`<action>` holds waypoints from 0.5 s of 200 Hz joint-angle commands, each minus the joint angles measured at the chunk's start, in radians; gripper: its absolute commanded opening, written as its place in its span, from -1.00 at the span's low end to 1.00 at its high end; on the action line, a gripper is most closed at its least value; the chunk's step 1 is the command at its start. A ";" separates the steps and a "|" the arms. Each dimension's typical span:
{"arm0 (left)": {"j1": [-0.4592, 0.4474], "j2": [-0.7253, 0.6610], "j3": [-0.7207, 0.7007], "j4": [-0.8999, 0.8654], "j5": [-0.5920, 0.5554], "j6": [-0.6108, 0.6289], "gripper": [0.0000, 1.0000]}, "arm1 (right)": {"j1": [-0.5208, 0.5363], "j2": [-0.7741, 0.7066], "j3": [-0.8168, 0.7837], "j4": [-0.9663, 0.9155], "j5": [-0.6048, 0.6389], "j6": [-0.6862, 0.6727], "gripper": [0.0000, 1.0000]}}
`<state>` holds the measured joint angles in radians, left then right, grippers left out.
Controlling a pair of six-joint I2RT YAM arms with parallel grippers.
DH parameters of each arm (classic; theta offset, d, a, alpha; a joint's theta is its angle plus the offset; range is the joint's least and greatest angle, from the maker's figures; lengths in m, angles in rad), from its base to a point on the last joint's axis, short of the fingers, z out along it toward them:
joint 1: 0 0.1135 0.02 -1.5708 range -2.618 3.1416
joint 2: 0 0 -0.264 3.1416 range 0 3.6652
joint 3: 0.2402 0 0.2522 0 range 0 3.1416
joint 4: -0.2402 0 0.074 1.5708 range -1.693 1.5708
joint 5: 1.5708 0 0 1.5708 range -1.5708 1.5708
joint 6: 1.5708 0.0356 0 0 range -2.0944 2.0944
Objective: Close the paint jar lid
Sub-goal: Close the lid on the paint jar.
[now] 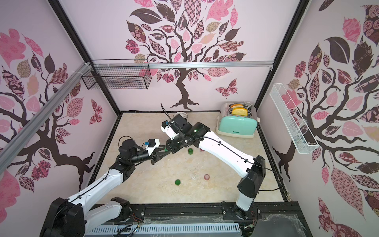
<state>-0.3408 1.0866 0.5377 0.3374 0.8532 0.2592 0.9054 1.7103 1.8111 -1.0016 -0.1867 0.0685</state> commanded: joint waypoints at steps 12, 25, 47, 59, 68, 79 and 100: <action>-0.010 -0.014 0.031 0.080 0.012 0.009 -0.47 | 0.011 0.047 0.008 -0.027 -0.038 0.115 -0.38; -0.010 -0.016 0.030 0.080 0.006 0.010 -0.47 | 0.011 0.051 0.007 -0.029 -0.041 0.155 -0.36; -0.010 -0.017 0.030 0.076 0.000 0.013 -0.47 | 0.011 0.051 0.013 -0.032 -0.030 0.193 -0.32; -0.010 -0.016 0.030 0.076 -0.002 0.013 -0.47 | 0.011 0.050 0.018 -0.036 -0.023 0.200 -0.29; -0.010 -0.015 0.030 0.076 -0.002 0.012 -0.47 | 0.011 0.051 0.022 -0.041 -0.011 0.202 -0.28; -0.010 -0.016 0.030 0.076 -0.002 0.012 -0.47 | 0.010 0.052 0.030 -0.049 -0.003 0.202 -0.28; -0.010 -0.014 0.031 0.075 -0.002 0.012 -0.47 | 0.010 0.054 0.037 -0.054 0.002 0.199 -0.24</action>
<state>-0.3412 1.0866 0.5377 0.3065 0.8345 0.2630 0.9047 1.7317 1.8229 -1.0107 -0.1783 0.2474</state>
